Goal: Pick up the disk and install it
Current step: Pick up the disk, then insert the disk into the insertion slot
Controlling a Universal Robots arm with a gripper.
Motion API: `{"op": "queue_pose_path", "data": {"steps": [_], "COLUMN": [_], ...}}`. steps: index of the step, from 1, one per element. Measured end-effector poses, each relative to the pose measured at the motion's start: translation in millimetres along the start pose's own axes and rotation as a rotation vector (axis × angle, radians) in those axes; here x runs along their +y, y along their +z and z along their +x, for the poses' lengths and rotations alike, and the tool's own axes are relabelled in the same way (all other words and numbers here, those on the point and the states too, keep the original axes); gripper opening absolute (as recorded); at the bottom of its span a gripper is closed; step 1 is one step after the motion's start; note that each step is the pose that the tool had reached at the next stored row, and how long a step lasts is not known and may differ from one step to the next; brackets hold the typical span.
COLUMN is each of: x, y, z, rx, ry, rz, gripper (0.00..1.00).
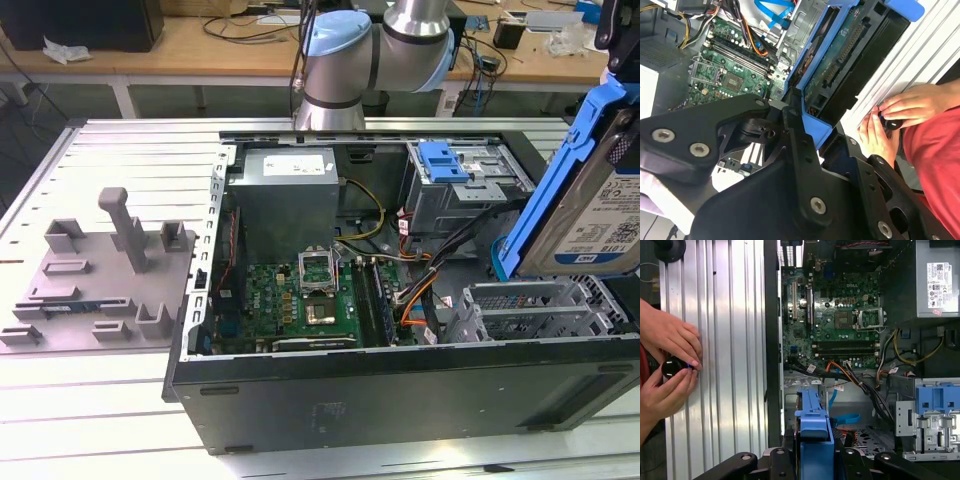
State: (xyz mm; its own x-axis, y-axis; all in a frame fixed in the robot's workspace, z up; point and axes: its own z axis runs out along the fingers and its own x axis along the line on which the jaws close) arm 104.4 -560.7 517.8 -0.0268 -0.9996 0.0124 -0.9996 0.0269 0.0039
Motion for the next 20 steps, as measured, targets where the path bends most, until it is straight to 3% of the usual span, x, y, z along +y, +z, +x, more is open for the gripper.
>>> {"op": "queue_pose_path", "data": {"steps": [12,17,20], "x": [0.1,-0.5,-1.0], "y": [1.7,3.0,3.5], "z": [-2.0,-3.8,-3.8], "rx": [-0.0004,-0.0062,-0.0154], "ry": [0.000,-0.001,-0.002], "rz": [0.0000,-0.0002,-0.0004], "gripper": [0.37,0.37,0.37]}}
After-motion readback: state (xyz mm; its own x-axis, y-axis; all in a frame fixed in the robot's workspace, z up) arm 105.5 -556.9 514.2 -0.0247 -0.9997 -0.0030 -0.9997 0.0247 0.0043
